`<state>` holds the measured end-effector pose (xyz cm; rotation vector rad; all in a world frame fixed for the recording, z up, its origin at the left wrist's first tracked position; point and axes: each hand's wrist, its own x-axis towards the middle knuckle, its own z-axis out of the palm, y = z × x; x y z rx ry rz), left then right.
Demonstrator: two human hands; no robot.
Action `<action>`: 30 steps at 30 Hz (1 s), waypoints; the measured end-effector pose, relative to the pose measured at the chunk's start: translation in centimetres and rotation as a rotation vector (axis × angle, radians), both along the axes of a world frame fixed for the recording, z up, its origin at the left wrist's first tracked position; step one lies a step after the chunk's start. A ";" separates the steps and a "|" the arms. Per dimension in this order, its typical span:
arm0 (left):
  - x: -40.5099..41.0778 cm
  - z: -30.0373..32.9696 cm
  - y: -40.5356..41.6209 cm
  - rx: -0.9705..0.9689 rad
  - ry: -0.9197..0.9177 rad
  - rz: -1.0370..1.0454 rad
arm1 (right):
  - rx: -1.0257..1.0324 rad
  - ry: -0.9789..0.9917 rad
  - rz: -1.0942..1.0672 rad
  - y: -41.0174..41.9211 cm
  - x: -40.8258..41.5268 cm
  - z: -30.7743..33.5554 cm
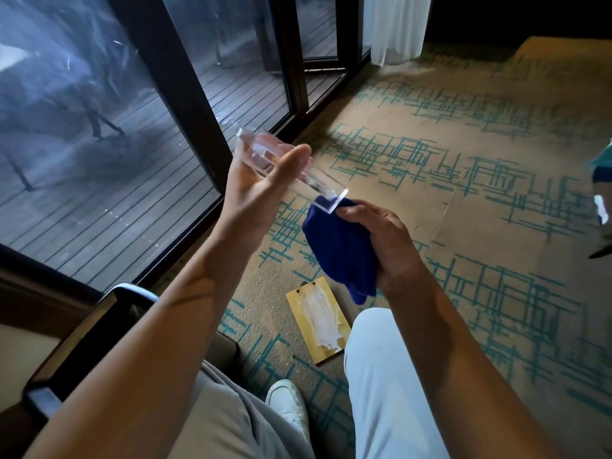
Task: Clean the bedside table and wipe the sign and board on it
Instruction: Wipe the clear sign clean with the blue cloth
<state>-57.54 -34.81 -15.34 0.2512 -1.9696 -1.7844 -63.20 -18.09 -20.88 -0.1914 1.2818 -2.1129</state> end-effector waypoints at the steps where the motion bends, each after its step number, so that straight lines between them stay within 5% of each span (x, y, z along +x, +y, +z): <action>1: 0.1 0.0 -0.2 -0.033 -0.015 -0.035 | 0.017 0.011 0.003 0.2 0.1 -0.3; 6: 0.5 0.4 -1.1 -0.090 -0.035 -0.123 | 0.011 0.026 -0.027 0.7 0.7 -0.7; 11: 0.8 0.4 -1.3 0.064 -0.019 -0.117 | 0.063 -0.068 -0.162 1.5 -0.4 0.4; 17: 0.3 0.1 -0.6 0.285 -0.021 -0.323 | 0.054 -0.229 0.167 -0.7 0.5 1.0; 21: 0.1 -0.3 -0.2 0.343 -0.096 -0.401 | -0.112 -0.092 0.047 -1.5 0.5 1.2; 25: -0.1 -0.7 0.0 0.005 -0.233 -0.092 | 0.064 0.222 -0.225 -1.5 0.0 1.5; 30: 0.0 -0.9 1.0 -0.105 -0.202 0.009 | 0.269 0.542 -0.396 -1.3 -0.1 0.6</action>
